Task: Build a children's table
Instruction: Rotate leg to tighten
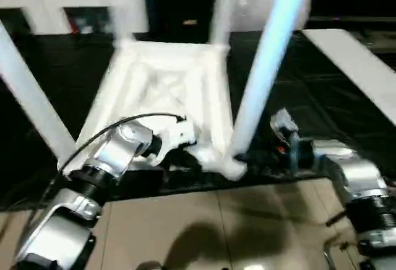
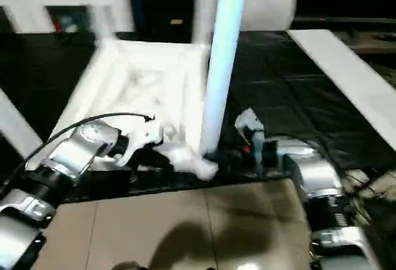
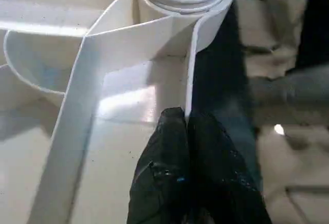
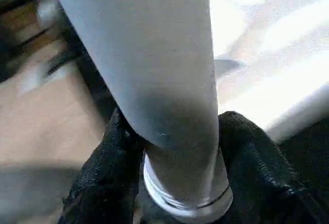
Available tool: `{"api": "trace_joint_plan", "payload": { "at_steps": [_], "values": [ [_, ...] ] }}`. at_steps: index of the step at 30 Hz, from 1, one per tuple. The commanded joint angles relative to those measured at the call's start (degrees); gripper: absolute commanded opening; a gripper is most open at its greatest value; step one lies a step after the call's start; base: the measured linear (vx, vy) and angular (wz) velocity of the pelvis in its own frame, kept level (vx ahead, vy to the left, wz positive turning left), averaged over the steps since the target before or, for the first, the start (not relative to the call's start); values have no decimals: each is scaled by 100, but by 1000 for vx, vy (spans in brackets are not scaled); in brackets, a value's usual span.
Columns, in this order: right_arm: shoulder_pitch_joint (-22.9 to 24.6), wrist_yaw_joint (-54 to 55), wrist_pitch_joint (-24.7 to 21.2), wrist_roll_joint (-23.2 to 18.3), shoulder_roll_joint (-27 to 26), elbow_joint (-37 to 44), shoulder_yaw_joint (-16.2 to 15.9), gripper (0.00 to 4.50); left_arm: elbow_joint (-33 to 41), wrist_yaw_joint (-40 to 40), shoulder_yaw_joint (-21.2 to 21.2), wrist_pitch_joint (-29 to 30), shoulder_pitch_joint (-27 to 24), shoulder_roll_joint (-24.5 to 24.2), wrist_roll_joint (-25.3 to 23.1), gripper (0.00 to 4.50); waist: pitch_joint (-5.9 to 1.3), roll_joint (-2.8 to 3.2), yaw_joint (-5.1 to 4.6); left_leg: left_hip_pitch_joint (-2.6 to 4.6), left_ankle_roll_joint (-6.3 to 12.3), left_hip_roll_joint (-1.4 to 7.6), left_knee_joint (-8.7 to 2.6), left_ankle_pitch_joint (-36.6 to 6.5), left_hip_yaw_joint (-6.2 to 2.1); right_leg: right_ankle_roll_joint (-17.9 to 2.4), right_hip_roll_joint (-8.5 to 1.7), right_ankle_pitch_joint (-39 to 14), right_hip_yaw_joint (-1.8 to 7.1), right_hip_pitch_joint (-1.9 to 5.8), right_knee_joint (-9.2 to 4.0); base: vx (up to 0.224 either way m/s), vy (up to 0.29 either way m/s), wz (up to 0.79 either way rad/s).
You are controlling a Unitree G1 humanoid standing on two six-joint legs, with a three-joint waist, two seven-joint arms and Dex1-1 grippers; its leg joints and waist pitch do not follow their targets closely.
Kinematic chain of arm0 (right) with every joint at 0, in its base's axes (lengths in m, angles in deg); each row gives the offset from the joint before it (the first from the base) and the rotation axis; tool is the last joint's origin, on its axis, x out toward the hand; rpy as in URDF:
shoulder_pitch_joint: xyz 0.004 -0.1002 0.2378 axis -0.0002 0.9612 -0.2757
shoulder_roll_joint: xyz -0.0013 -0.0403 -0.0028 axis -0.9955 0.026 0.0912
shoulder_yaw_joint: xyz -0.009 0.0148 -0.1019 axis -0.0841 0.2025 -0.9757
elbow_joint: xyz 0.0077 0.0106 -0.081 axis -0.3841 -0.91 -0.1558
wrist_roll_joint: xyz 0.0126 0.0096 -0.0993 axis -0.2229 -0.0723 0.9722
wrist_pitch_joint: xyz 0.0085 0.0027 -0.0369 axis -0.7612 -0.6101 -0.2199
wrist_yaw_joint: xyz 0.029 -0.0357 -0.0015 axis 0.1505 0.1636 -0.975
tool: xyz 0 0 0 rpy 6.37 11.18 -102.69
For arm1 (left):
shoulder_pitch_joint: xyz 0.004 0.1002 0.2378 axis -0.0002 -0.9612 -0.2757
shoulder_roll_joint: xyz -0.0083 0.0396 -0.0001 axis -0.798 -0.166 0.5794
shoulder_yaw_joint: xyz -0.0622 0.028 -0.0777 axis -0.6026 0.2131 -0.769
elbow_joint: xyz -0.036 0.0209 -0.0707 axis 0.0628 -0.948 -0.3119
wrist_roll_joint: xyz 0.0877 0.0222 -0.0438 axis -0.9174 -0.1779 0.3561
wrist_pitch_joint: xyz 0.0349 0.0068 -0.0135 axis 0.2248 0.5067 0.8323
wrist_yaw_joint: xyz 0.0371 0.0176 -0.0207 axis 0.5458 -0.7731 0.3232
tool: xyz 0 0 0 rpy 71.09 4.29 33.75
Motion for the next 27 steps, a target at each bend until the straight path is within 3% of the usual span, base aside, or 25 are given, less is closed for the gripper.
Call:
{"api": "trace_joint_plan", "payload": {
  "at_steps": [1, 2, 3, 4, 5, 6, 7, 8, 9, 10, 11, 12, 13, 14, 17, 19, 20, 22, 24, 26, 27],
  "values": [
    [-313, 1098, -256, 127, -459, -405, 54, 199, 90, 568, -199, 376, 84, 430, 221, 0, -382, -64, -70, 32, 133, 289, -341, -1265, -170, 700, -614, -3466, 248, 331, -776, 0, 0, 0],
    [-414, 1707, -301, 244, -679, -504, 159, 199, 140, 832, -320, 608, 90, 570, 255, 0, -403, -22, -182, -41, 110, 355, -345, -1356, -240, 732, -616, -3293, 172, 426, -761, 0, 0, 0],
    [-450, 2034, -297, 286, -811, -514, 222, 198, 171, 990, -407, 728, 98, 657, 283, 0, -415, 27, -224, -54, 114, 460, -381, -1451, -290, 700, -636, -3163, 177, 462, -721, 0, 0, 0],
    [-508, 2467, -317, 302, -993, -560, 335, 198, 206, 1222, -533, 861, 113, 777, 321, 0, -419, 92, -311, -111, 169, 739, -521, -1863, -414, 571, -647, -2732, 277, 527, -488, 0, 0, 0],
    [-581, 2965, -313, 293, -1210, -642, 485, 198, 277, 1518, -677, 1006, 131, 920, 343, 0, -438, 64, -340, -49, 98, 858, -622, -2105, -453, 350, -688, -2168, 506, 461, -259, 0, 0, 0],
    [-605, 3144, -294, 289, -1289, -670, 539, 198, 314, 1628, -726, 1061, 137, 971, 342, 0, -419, 10, -366, -9, 23, 733, -579, -2098, -385, 240, -732, -2211, 555, 379, -363, 0, 0, 0],
    [-617, 3216, -236, 286, -1350, -691, 547, 198, 347, 1736, -761, 1073, 143, 1017, 329, 0, -410, -117, -358, 54, -38, 227, -330, -1600, -180, 208, -813, -2947, 459, 294, -672, 0, 0, 0],
    [-607, 3161, -140, 269, -1446, -670, 556, 198, 396, 1881, -803, 1113, 155, 1082, 310, 0, -411, -162, -266, -92, 180, 22, -260, -921, -91, 466, -771, -3295, 416, 411, -663, 64, -19, -4],
    [-584, 3104, 1, 337, -1443, -638, 502, 231, 408, 1869, -790, 1077, 162, 1084, 308, 0, -433, -128, -232, -143, 359, 47, -309, -598, -100, 650, -679, -3099, 391, 420, -657, 64, -19, -4],
    [-581, 3097, 13, 345, -1437, -636, 494, 231, 407, 1866, -787, 1071, 162, 1081, 308, 0, -433, -128, -232, -143, 359, 47, -309, -598, -100, 650, -679, -3099, 391, 420, -657, 0, 0, 0],
    [-520, 2963, 199, 482, -1337, -587, 360, 251, 368, 1810, -731, 946, 171, 1013, 266, 0, -472, -70, -241, -108, 445, 204, -358, -436, -172, 565, -591, -2397, 386, 374, -592, 0, 0, 0],
    [-467, 2842, 270, 512, -1272, -526, 309, 267, 332, 1746, -670, 799, 168, 935, 217, 0, -488, -66, -245, -104, 459, 246, -358, -388, -193, 475, -587, -2148, 397, 364, -547, 0, 0, 0],
    [-459, 2828, 280, 517, -1265, -516, 303, 271, 329, 1739, -661, 780, 167, 924, 208, 0, -525, -61, -235, -101, 512, 299, -349, -238, -215, 262, -605, -1675, 436, 352, -448, 0, 0, 0],
    [-372, 2735, 356, 552, -1208, -393, 261, 279, 325, 1694, -594, 694, 151, 826, 135, 0, -553, -60, -217, -127, 597, 320, -332, -13, -228, 60, -616, -1233, 472, 360, -348, 0, 0, 0],
    [-37, 2408, 354, 387, -990, 146, 270, 313, 200, 1450, -469, 352, 154, 513, -29, 0, -560, -65, -132, -148, 862, 350, -304, 417, -219, -291, -630, -502, 519, 337, -209, 0, 0, 0],
    [65, 2327, 311, 339, -884, 311, 266, 324, 166, 1340, -427, 246, 154, 406, -61, 0, -545, -54, -73, -123, 901, 363, -310, 359, -200, -341, -645, -574, 531, 327, -220, 0, 0, 0],
    [225, 2116, 81, 229, -669, 589, 258, 337, 51, 1062, -320, -256, 156, 223, -116, 0, -509, -43, -53, -122, 883, 345, -324, 224, -190, -311, -635, -792, 521, 316, -283, 0, 0, 0],
    [305, 2016, 18, 186, -565, 711, 272, 357, -30, 938, -284, -459, 163, 137, -134, 0, -501, -27, -29, -109, 793, 337, -332, 41, -179, -208, -635, -1074, 520, 327, -318, 0, 0, 0],
    [602, 1651, -144, -27, -165, 1207, 432, 369, -592, 835, -89, -1458, 348, -211, -440, 0, -464, -34, 26, -80, 615, 314, -360, -305, -175, 86, -602, -1619, 511, 306, -425, 0, 0, 0],
    [638, 1615, -154, -49, -120, 1269, 453, 392, -681, 870, -80, -1565, 383, -244, -479, 0, -458, -39, 46, -48, 538, 325, -375, -470, -168, 196, -606, -1765, 515, 296, -443, 0, 0, 0],
    [726, 1544, -124, -88, -27, 1418, 515, 406, -938, 959, -101, -1774, 507, -306, -523, 0, -414, -33, 22, -25, 383, 299, -397, -809, -165, 371, -601, -2273, 462, 300, -547, 0, 0, 0]
  ]
}}
